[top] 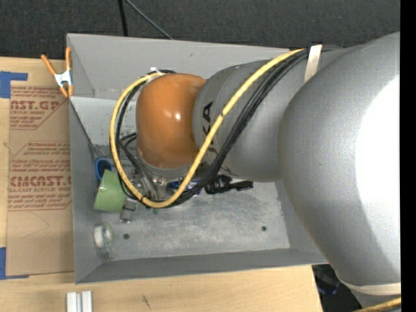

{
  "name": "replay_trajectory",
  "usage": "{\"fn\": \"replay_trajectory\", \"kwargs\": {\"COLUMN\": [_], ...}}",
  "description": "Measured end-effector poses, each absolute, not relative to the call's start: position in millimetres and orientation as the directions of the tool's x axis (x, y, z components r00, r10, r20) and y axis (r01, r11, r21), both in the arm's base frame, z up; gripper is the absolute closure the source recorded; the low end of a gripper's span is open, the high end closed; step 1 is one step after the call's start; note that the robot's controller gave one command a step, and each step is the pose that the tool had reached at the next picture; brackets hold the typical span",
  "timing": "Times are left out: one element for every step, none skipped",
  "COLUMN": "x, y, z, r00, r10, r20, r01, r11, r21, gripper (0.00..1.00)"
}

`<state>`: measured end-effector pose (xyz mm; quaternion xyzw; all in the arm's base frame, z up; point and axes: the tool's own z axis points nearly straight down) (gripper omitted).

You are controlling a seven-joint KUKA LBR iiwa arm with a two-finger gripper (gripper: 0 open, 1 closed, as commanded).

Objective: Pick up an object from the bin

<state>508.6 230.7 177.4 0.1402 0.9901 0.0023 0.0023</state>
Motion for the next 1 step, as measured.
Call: {"fn": "replay_trajectory", "kwargs": {"x": [523.5], "y": [243.9], "z": [240.5], "r00": [-0.963], "r10": [0.271], "r20": [-0.005], "r01": [0.271], "r11": [0.963], "r21": [0.006], "gripper": [1.0]}}
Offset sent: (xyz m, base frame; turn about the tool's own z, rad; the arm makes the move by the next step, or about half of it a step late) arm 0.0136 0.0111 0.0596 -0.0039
